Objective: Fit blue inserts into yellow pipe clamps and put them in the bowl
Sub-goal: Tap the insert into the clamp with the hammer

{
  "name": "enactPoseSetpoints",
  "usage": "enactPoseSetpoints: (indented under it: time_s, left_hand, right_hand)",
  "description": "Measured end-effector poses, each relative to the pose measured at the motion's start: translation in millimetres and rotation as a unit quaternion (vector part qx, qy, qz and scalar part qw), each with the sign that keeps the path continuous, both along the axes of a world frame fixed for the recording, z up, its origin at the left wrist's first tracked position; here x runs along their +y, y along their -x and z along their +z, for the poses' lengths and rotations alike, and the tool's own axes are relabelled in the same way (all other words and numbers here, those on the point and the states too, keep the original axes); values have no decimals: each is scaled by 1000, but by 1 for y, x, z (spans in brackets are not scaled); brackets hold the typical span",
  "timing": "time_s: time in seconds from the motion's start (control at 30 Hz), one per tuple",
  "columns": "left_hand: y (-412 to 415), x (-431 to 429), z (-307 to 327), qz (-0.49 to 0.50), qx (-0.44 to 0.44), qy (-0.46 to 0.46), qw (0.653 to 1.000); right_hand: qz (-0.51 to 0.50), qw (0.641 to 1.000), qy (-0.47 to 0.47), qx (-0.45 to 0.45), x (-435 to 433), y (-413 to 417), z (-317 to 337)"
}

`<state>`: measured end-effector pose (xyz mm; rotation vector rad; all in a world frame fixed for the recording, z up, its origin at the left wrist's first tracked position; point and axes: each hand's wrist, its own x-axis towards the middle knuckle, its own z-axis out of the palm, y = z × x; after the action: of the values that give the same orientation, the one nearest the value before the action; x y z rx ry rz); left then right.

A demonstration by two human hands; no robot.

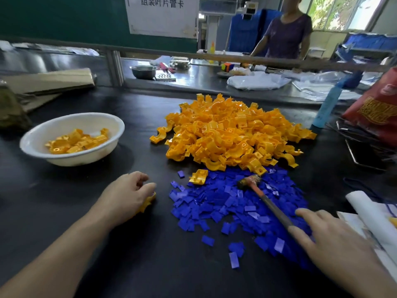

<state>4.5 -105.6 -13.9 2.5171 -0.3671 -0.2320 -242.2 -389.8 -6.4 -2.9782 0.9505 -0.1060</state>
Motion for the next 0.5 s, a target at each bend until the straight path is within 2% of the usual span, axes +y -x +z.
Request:
enactPoseSetpoints:
  time_s: [0.07,0.17,0.27,0.33,0.43,0.5]
  left_hand:
    - [7,7,-2,4,-30,-69,997]
    - [22,15,-6,2,-82,-151,985]
    - [32,19,-12,-16,-125,-156,980]
    - [33,16,-13,-31,-145,-160,976]
    - [29,8,-17,-40,-164,-168,971]
    - [28,1,-22,-31,-170,-158,972]
  right_hand:
    - [28,999,-33,-20,5,3,-2]
    - [51,998,-20,-23,13,5,-2]
    - [30,998,-39,-46,20,3,2]
    - [9,989,-112,-93,29,1,8]
    - [-12,941,-271,-203,49,-1,22]
    - [-2,910,-364,-198,65,-3,32]
